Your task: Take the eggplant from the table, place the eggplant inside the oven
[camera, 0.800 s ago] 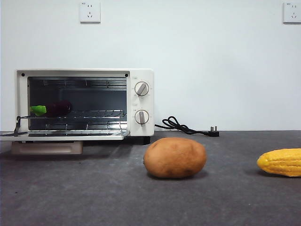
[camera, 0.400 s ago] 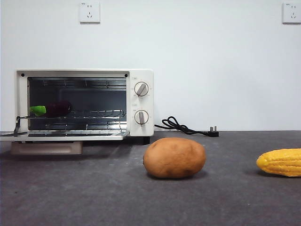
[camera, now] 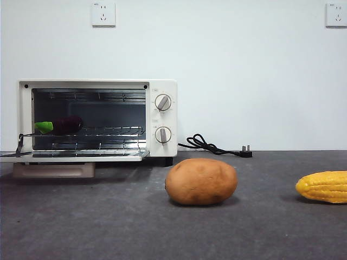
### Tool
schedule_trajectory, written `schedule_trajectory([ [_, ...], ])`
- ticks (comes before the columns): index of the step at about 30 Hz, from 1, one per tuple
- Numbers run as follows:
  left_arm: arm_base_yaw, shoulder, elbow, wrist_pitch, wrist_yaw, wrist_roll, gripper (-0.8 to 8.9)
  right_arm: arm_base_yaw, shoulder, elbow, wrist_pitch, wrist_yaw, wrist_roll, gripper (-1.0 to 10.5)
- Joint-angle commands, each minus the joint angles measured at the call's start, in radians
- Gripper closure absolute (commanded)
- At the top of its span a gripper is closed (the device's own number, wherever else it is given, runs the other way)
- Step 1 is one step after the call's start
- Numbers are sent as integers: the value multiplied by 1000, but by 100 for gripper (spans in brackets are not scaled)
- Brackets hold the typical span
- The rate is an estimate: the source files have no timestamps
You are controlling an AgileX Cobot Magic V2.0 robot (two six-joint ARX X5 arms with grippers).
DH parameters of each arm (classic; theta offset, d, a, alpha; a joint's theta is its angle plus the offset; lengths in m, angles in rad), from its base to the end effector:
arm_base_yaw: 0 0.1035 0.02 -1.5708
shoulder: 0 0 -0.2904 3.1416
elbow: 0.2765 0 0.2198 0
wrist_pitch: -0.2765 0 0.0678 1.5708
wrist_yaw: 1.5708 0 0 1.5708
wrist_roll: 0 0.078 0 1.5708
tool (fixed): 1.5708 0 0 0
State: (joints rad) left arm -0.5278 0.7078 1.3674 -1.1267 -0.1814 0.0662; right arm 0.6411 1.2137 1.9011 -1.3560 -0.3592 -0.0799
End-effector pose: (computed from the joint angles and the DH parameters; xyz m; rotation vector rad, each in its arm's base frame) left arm 0.0578 -0.0174 0.4042 0.2275 0.4292 -0.3548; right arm 0.1073 0.1143 0.4688 -0.1682 0.6511 0.9892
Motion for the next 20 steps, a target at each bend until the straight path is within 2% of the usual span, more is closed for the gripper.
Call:
schedule_trajectory([
  [1, -3, 18, -2, 23, -3, -12, 819, 1, -20, -51, -22, 0, -11, 958],
  [6, -2, 78, -2, 87, -2, -11, 820, 2, -74, -126, -22, 0, -11, 958],
  [9, 13, 140, -2, 159, 63, -11, 821, 5, -106, -161, -21, 0, -11, 958],
  [13, 110, 251, -2, 243, 223, -11, 821, 14, -144, -192, -22, 0, -11, 958],
  [17, 301, 373, -2, 311, 518, -17, 821, 14, -190, -223, -22, 0, -11, 958],
  [20, 464, 448, -2, 352, 691, -22, 821, 14, -231, -249, -22, 14, -11, 958],
])
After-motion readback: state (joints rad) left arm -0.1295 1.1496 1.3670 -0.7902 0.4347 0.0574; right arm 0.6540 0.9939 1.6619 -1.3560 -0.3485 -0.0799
